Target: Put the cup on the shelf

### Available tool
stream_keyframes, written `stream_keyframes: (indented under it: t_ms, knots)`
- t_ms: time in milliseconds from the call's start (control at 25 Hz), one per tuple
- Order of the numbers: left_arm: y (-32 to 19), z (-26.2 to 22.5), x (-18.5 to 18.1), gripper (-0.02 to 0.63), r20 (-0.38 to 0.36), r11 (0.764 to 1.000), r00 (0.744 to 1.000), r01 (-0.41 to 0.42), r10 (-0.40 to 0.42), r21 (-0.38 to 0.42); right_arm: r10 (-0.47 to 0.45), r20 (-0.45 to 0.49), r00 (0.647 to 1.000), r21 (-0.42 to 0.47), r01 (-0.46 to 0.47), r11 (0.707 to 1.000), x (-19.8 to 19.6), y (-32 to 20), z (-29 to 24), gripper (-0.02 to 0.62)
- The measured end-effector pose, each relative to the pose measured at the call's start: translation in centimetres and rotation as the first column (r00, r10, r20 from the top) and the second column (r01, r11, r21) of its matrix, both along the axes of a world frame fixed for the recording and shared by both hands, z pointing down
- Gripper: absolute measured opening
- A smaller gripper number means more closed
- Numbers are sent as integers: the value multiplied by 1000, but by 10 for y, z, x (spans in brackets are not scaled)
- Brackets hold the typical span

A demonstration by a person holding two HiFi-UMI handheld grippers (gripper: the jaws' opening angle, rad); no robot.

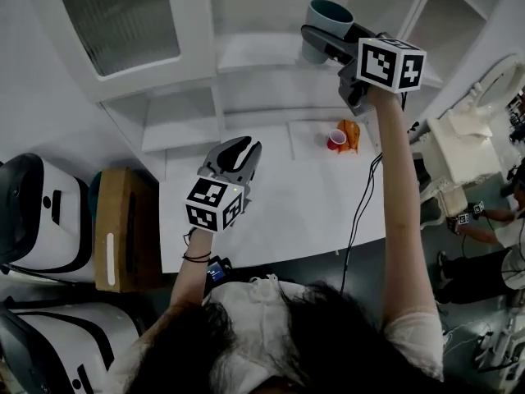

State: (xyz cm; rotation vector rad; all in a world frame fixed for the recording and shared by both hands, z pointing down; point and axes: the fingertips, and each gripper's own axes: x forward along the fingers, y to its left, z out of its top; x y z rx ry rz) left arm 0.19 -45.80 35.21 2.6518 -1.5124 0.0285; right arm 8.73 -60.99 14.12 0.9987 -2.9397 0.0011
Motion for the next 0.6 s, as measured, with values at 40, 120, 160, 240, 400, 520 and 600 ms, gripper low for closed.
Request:
stream_keyframes:
  t_ms: [40,120,160,240,400,520,600]
  knots:
    - [-1,0,-1,91,2,1000,1000,6,-6,0,-16,8,1000,-19,16,1000,-7,-9,-1,357]
    - [-2,1,-2,91,6,1000,1000,13,-13,-2,-32,14,999,-54,32,998,-19,-28,-1,357]
    - [-2,1,-3,91,8,1000,1000,17,-17,-3,-33,12,999,-68,34,997,-25,-37,-1,357]
    - [-3,2,-6,91,9,1000,1000,27,-27,-4,-31,-2,1000,-83,31,996,-35,-55,0,357]
    - [-2,4,-14,91,12,999,999,52,-52,-7,-24,-38,999,-96,20,995,-54,-87,5,357]
    - [-3,6,-17,91,15,998,998,61,-60,-13,-10,-50,999,-130,3,992,-56,-107,10,357]
    - [-3,7,-19,91,14,998,998,69,-69,-14,-7,-63,998,-139,-2,990,-57,-115,14,359]
